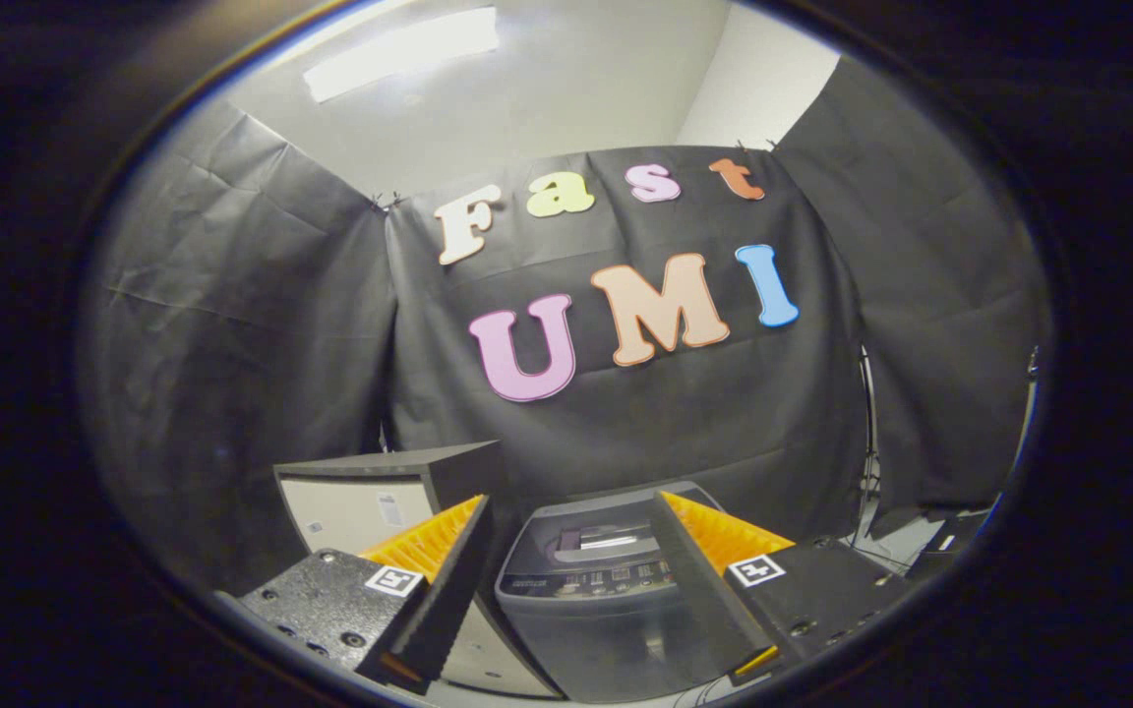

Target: Put the clothes into the washing machine and then close the washing machine lid.

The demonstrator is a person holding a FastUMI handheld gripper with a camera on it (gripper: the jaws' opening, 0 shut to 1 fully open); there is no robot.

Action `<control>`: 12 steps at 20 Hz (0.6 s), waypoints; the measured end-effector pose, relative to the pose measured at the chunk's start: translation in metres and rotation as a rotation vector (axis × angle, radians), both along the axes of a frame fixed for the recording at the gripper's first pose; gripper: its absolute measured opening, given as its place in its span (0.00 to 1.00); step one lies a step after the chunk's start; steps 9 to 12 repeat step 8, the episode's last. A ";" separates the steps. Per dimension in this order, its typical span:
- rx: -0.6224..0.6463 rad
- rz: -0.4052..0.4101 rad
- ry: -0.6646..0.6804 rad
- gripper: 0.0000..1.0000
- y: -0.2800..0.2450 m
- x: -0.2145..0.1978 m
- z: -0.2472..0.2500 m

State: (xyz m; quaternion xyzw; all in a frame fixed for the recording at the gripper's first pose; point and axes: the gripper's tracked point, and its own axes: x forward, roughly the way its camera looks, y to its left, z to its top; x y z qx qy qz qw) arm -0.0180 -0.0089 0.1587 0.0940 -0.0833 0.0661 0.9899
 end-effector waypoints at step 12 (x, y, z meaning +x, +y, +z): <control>0.047 -0.006 -0.471 0.96 -0.066 0.050 0.046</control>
